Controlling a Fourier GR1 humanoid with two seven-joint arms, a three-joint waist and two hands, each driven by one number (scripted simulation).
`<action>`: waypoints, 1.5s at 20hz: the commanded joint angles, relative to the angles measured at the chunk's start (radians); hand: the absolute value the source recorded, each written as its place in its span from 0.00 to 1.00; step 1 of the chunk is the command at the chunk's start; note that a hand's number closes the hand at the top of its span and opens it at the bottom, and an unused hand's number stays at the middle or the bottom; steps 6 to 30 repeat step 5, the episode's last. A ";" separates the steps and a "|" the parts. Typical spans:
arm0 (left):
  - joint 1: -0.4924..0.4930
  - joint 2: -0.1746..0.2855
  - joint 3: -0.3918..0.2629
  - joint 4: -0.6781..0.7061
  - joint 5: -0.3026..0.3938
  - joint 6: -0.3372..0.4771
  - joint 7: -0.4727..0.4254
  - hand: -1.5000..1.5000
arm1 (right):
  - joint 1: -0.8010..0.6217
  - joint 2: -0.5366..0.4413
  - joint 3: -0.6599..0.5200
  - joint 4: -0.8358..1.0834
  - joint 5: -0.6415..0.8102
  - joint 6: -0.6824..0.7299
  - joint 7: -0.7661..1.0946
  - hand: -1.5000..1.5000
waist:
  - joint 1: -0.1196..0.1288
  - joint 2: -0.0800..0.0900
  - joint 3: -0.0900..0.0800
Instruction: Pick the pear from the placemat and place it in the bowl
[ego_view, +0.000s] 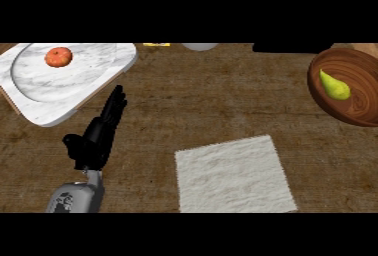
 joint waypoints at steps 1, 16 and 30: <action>-0.004 0.027 0.024 -0.052 0.035 -0.027 0.046 0.50 | 0.067 -0.023 -0.006 -0.003 -0.015 0.167 -0.127 0.00 | 0.005 -0.001 0.002; 0.050 0.016 0.004 -0.008 0.022 -0.037 -0.027 0.50 | 0.095 -0.011 0.004 -0.030 -0.020 0.163 -0.137 0.00 | 0.004 0.000 0.001; 0.050 0.016 0.004 -0.008 0.022 -0.037 -0.027 0.50 | 0.095 -0.011 0.004 -0.030 -0.020 0.163 -0.137 0.00 | 0.004 0.000 0.001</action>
